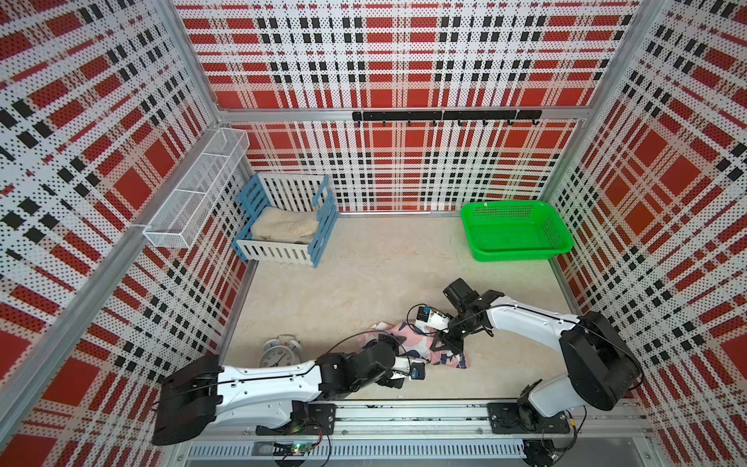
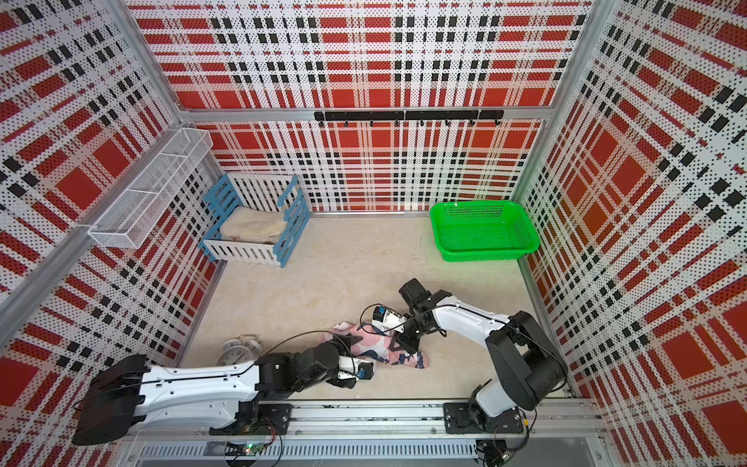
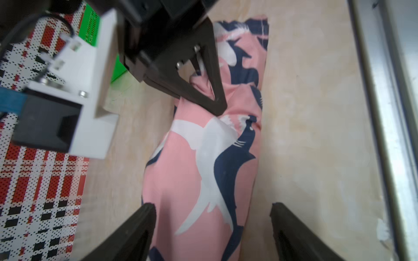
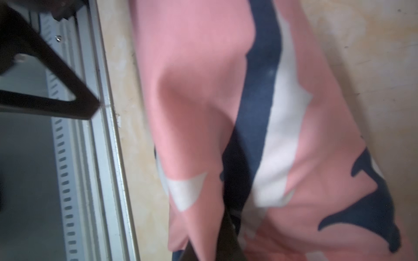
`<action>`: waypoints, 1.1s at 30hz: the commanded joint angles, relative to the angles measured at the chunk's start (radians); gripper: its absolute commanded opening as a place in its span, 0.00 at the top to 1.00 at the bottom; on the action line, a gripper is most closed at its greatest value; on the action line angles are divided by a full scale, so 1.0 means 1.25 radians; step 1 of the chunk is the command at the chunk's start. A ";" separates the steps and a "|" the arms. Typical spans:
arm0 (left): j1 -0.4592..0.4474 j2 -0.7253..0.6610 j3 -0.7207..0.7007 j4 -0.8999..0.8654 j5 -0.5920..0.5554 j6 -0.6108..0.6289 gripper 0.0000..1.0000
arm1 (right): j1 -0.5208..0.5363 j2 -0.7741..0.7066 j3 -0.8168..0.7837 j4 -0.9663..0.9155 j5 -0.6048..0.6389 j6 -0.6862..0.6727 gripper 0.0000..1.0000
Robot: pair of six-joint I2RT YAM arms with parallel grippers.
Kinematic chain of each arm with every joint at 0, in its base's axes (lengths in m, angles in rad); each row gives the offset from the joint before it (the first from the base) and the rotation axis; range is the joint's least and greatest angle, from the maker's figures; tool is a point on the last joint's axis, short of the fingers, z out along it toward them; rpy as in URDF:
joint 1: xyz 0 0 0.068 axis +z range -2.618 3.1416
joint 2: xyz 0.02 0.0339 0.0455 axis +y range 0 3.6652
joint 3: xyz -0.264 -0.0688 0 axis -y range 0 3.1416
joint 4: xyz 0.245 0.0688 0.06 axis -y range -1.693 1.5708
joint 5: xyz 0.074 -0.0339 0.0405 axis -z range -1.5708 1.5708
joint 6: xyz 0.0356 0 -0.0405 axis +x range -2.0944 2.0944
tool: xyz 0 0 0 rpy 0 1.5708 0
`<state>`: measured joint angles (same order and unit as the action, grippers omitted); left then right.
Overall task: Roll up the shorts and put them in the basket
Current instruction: Roll the shorts at the center of the board, then pick up the shorts from the center of the board.
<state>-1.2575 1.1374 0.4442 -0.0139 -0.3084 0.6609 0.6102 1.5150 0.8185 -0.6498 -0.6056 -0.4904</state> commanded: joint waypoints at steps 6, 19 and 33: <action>0.062 0.103 -0.023 0.191 -0.092 0.128 0.04 | -0.011 0.014 0.014 -0.053 -0.188 -0.019 1.00; 0.143 0.290 0.093 0.062 0.183 0.169 0.09 | -0.018 0.004 0.011 -0.046 -0.136 -0.017 1.00; 0.203 0.236 0.163 -0.101 0.186 0.170 1.00 | -0.047 -0.199 -0.015 0.118 0.175 0.099 0.32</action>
<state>-1.0348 1.4689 0.6209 -0.0196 -0.0929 0.8711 0.5682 1.3670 0.8124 -0.6212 -0.5541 -0.4229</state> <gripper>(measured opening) 0.095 0.482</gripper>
